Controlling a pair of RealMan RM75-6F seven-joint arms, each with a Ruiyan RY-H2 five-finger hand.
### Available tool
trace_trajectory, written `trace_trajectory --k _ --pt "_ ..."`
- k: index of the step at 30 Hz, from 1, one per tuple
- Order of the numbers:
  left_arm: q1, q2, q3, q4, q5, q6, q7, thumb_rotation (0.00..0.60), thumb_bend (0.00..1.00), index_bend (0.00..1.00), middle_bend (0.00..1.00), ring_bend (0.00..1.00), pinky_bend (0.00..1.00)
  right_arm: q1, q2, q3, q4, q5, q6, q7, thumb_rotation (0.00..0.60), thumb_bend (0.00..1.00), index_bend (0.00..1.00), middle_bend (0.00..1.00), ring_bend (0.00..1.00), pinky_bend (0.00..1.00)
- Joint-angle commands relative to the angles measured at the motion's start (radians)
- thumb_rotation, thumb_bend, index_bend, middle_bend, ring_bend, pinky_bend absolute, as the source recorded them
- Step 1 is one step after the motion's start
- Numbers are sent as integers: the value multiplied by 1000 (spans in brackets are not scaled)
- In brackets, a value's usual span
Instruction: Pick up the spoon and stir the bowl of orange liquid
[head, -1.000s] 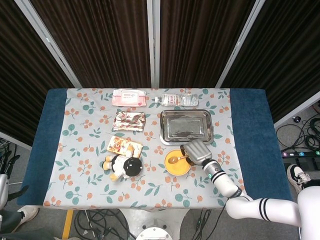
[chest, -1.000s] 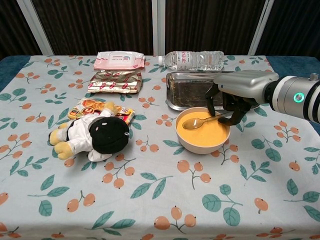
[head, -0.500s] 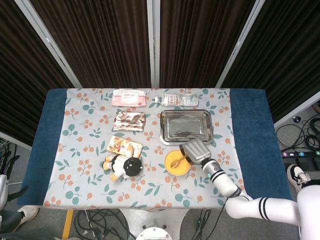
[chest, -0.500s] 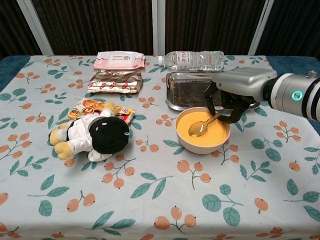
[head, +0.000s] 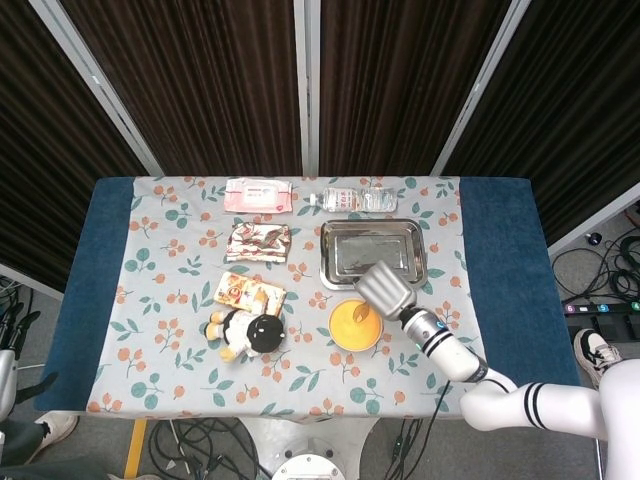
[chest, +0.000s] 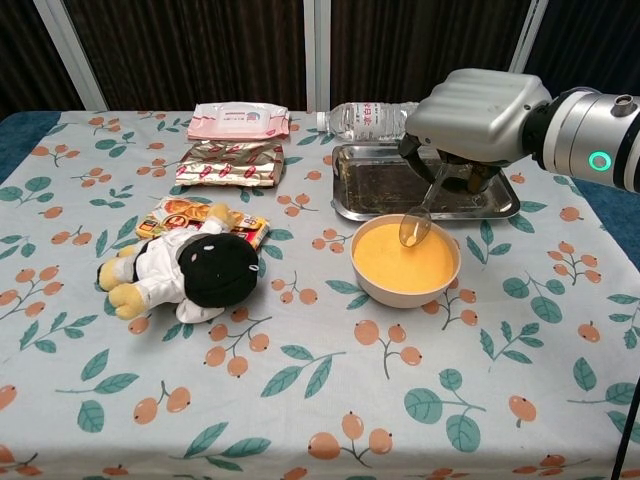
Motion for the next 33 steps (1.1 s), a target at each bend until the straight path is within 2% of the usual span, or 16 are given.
trace_trajectory --k 1,9,18,27,33 --pt "1 0 1 0 -1 0 -1 600 57 208 142 117 134 20 -4 -15 24 -27 -7 -44 600 502 737 1000 1000 1000" --pt "-2 2 1 0 -1 -8 -6 600 57 208 142 117 134 42 -16 -24 50 -32 -31 -114 600 525 755 1000 1000 1000" --pt "-2 -1 1 6 -2 -12 -15 600 57 208 142 117 134 54 -38 -33 28 3 -60 -146 600 525 762 1000 1000 1000" --pt "0 -4 1 13 -3 -11 -22 600 57 208 142 117 134 48 -35 -21 -7 20 -65 -86 600 525 772 1000 1000 1000" --pt "-4 -3 0 10 1 -12 -16 600 57 208 142 117 134 47 5 23 -55 123 -111 31 600 525 788 1000 1000 1000"
